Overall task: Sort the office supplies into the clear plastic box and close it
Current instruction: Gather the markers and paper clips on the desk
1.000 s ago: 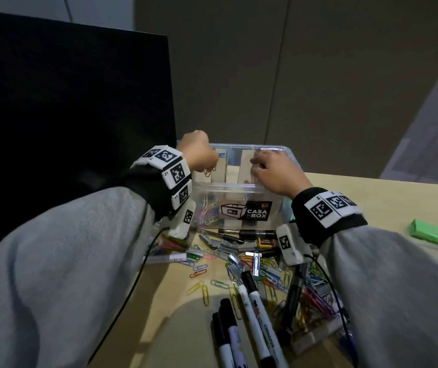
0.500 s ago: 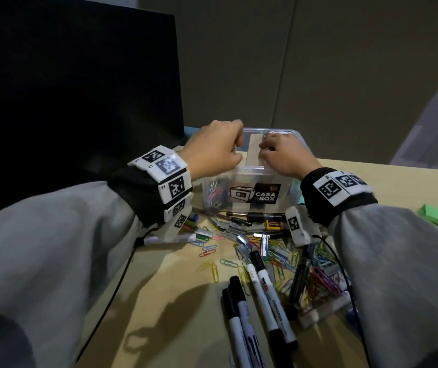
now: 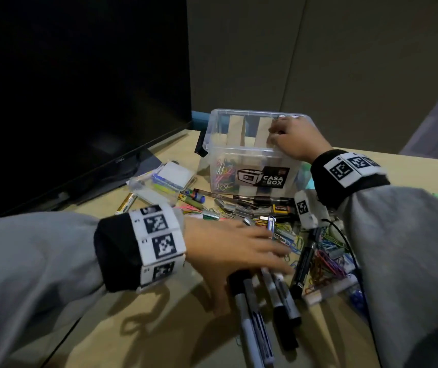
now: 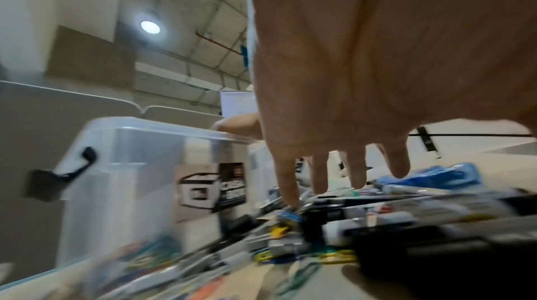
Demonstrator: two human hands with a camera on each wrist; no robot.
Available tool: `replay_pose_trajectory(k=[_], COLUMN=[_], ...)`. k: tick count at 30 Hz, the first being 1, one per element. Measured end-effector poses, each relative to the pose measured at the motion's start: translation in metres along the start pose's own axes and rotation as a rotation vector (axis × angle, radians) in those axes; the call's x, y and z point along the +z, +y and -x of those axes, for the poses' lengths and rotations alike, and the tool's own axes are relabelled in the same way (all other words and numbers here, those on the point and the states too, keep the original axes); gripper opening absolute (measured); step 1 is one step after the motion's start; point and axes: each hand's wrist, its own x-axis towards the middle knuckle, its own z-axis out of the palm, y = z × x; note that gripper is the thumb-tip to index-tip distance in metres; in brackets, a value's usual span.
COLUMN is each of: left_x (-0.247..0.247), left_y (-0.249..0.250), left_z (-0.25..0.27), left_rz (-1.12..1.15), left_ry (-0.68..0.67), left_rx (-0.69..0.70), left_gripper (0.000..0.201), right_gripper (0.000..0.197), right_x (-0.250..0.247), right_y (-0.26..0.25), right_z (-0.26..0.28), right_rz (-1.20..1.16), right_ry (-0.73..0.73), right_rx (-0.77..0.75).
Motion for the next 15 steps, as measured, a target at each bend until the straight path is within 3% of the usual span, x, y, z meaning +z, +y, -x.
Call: replay_pose_trajectory(k=[6,10,15], left_x=[0.009,0.009,0.013], left_y=[0.018,0.011,-0.008], left_z=[-0.011,-0.016,-0.017], left_rz=[-0.141,-0.135,-0.16], left_ry=[0.003,0.011,0.034], left_rx=[0.178,0.177,0.136], left_gripper=[0.099,0.077,0.072], right_gripper=[0.038,0.037,0.037], right_x=[0.002,0.002,0.002], right_y=[0.001,0.002,0.001], right_z=[-0.001,-0.001,-0.001], right_rz=[0.004,0.007,-0.001], right_ry=[-0.004,-0.009,-0.018], right_rx=[-0.005,-0.01,-0.006])
